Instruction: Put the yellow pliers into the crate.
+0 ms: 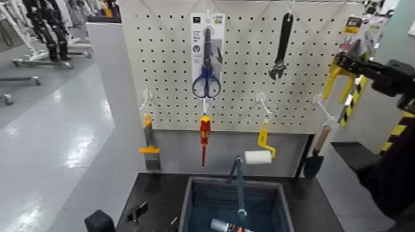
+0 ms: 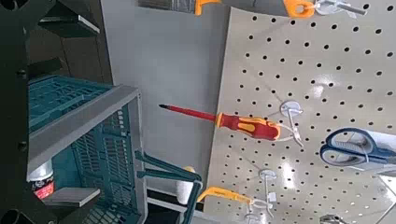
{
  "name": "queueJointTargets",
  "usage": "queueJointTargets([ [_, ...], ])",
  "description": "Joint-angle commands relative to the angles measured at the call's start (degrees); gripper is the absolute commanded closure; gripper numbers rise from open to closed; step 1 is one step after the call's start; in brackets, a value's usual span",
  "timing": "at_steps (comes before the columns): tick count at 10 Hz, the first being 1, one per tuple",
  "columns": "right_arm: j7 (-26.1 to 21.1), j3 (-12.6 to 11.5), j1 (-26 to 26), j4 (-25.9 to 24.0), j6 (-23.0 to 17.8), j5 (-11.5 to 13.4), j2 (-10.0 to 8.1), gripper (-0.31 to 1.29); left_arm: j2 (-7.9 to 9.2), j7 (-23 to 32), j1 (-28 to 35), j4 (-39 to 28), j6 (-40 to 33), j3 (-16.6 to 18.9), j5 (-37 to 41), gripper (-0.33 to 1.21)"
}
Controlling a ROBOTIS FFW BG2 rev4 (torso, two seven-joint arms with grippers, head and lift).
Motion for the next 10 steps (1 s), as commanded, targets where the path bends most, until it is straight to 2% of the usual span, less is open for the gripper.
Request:
queueJointTargets([
  [1, 0.0, 0.0, -0.2, -0.1, 0.0, 0.2, -0.1, 1.07, 0.0, 0.0, 0.0, 0.0, -0.1, 0.0, 0.0, 0.1],
  [5, -0.1, 0.3, -0.8, -0.1, -0.1, 0.3, -0.1, 1.07, 0.0, -0.1, 0.0, 0.0, -0.1, -0.1, 0.0, 0.1],
  [7, -0.1, 0.0, -0.6, -1.7, -0.2, 0.5, 0.16, 1.07, 0.0, -0.2, 0.0, -0.1, -0.1, 0.1, 0.0, 0.1],
  [8, -0.4, -1.0, 0.5, -3.8, 0.1, 0.5, 0.51, 1.07, 0.0, -0.4, 0.1, -0.1, -0.1, 0.1, 0.0, 0.1],
  [10, -1.5, -4.1, 4.2, -11.5, 2.3, 1.0, 1.48, 1.07, 0.0, -0.5, 0.2, -0.1, -0.1, 0.3, 0.0, 0.1],
])
